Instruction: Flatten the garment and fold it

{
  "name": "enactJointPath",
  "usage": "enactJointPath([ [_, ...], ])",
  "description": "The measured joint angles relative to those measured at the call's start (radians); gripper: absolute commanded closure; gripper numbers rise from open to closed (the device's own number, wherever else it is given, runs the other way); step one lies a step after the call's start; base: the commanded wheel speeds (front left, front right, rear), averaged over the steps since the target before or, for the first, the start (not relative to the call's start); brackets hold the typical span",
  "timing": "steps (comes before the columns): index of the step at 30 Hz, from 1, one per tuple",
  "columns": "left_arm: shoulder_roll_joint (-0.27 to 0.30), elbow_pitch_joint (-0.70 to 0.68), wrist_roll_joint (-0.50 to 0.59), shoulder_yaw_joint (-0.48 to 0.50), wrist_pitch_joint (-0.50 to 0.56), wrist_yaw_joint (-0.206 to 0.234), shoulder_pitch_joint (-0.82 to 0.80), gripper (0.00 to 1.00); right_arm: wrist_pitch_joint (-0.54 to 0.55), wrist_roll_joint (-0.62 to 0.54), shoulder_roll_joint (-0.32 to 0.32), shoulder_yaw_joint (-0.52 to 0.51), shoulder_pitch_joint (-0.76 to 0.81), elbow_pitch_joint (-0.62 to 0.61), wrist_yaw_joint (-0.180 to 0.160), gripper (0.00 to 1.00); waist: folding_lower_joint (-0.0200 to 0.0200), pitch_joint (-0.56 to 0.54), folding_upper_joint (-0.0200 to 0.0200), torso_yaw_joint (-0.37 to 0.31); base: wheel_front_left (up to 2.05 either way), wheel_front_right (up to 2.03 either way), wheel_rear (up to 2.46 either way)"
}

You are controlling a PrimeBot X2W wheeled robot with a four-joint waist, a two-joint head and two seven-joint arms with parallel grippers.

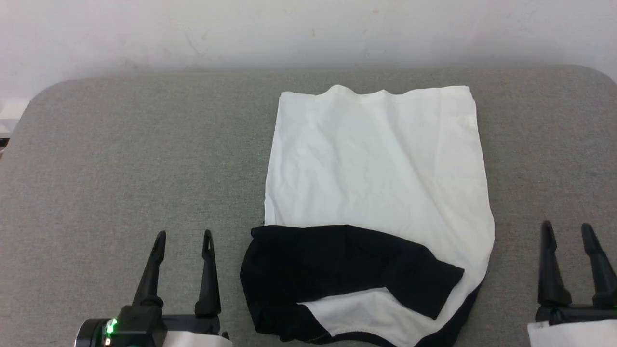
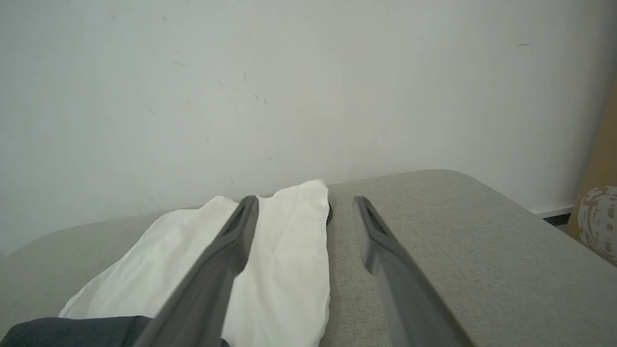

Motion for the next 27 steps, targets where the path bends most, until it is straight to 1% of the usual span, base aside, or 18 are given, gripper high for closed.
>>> enactJointPath([
  [3,-0.013,0.002,0.015,0.019,0.0,-0.021,0.0,0.0,0.0,-0.006,0.0,-0.016,-0.036,0.001,0.0,0.0,0.0002,0.008,0.0,-0.003,0.0,0.0,0.0],
  [6,-0.027,0.003,0.03,0.032,0.0,-0.042,0.0,0.0,0.013,-0.04,0.0,-0.032,-0.087,-0.014,0.0,0.0,0.0001,0.017,0.0,-0.005,0.0,0.0,0.0],
  [13,-0.062,0.009,0.05,0.047,0.0,-0.088,-0.011,0.0,0.121,-0.081,0.0,-0.064,-0.208,-0.043,0.0,0.0,0.0001,0.046,0.0,-0.01,0.0,0.0,0.0],
  [21,-0.082,0.016,0.068,0.075,0.0,-0.13,-0.038,0.0,0.269,-0.112,-0.002,-0.089,-0.369,-0.027,0.0,0.0,0.0002,0.093,0.0,-0.015,0.0,0.0,0.0],
  [24,-0.089,0.015,0.074,0.081,0.0,-0.144,-0.052,0.0,0.314,-0.105,-0.023,-0.096,-0.438,-0.012,0.0,0.0,0.0002,0.115,0.0,-0.016,0.0,0.0,0.0],
  [27,-0.095,0.012,0.085,0.086,0.0,-0.155,-0.065,0.0,0.357,-0.1,-0.068,-0.096,-0.504,0.007,0.0,0.0,0.0002,0.141,0.0,-0.016,0.0,0.0,0.0],
])
